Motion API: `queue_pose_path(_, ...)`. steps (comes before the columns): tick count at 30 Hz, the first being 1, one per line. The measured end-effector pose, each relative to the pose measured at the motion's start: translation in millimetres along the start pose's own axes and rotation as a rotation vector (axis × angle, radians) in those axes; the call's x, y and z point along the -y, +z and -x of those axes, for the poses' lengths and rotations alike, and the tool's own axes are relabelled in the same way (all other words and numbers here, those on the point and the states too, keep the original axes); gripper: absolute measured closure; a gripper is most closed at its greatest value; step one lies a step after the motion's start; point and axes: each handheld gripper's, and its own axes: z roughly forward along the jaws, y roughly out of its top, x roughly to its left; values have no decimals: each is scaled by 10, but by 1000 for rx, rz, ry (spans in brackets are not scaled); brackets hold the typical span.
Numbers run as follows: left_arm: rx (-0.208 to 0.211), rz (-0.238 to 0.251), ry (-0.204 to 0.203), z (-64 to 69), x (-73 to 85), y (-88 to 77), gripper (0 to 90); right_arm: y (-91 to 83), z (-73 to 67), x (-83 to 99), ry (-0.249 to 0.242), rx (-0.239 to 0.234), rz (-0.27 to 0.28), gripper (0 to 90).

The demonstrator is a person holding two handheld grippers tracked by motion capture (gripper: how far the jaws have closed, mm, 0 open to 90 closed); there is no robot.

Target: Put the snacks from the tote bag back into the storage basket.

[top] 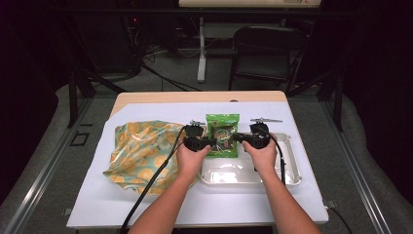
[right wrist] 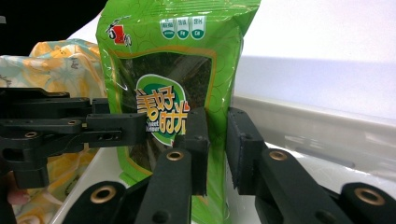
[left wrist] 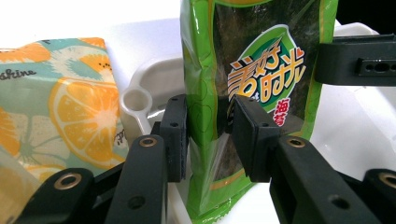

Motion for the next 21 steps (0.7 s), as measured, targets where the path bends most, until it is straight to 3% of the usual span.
queue_pose_path(6, -17, -4, 11, -2, 3, 26, 676, 56, -12, 11, -27, 33, -27, 770)
queue_pose_path(21, -16, -4, -19, -10, -5, 64, 670, 133, -13, 27, -79, 86, -32, 759)
